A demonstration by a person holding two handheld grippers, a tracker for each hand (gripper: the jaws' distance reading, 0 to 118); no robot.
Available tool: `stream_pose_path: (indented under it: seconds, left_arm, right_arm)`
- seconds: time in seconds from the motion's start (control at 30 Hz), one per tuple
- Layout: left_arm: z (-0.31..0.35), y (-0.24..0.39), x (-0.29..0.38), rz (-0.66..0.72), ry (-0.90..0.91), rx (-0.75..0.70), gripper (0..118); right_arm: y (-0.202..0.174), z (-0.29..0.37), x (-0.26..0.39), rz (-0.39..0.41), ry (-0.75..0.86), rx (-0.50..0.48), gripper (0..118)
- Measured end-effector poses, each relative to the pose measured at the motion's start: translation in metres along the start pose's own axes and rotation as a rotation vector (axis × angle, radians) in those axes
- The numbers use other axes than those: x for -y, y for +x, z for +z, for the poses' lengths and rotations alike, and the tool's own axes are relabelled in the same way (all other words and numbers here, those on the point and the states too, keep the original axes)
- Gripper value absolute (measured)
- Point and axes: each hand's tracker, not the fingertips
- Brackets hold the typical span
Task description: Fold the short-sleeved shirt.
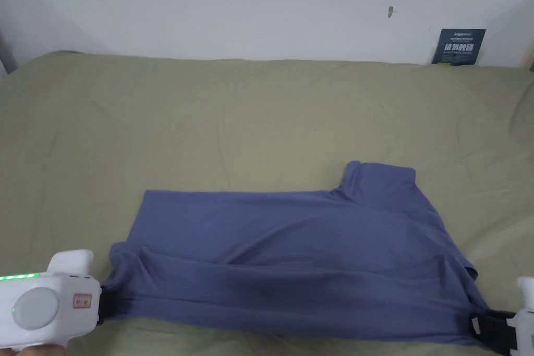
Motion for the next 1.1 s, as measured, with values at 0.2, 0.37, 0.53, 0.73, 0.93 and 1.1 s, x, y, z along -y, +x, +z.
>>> stream_pose_path:
  seconds: [0.2, 0.37, 0.53, 0.73, 0.93, 1.1]
  left_arm:
    - [0.006, -0.012, 0.019, 0.016, 0.002, 0.021, 9]
    - [0.015, -0.014, 0.021, -0.004, 0.057, 0.009, 118]
    - [0.045, 0.005, 0.006, -0.065, 0.215, 0.003, 118]
    - [0.046, 0.028, -0.031, -0.099, 0.300, 0.018, 0]
    - [-0.015, 0.037, -0.099, -0.070, 0.226, 0.006, 0]
    - [-0.075, 0.035, -0.157, -0.031, 0.086, -0.029, 85]
  right_arm:
    - [0.008, -0.005, 0.009, -0.031, 0.003, -0.005, 28]
    - [0.000, 0.012, 0.007, -0.027, 0.137, 0.033, 111]
    - [-0.036, 0.039, -0.007, 0.016, 0.151, 0.041, 113]
    - [-0.051, 0.022, -0.041, 0.039, 0.242, 0.108, 5]
    - [-0.043, -0.027, -0.092, 0.070, 0.184, 0.060, 4]
    - [-0.037, -0.067, -0.126, 0.077, 0.149, 0.079, 2]
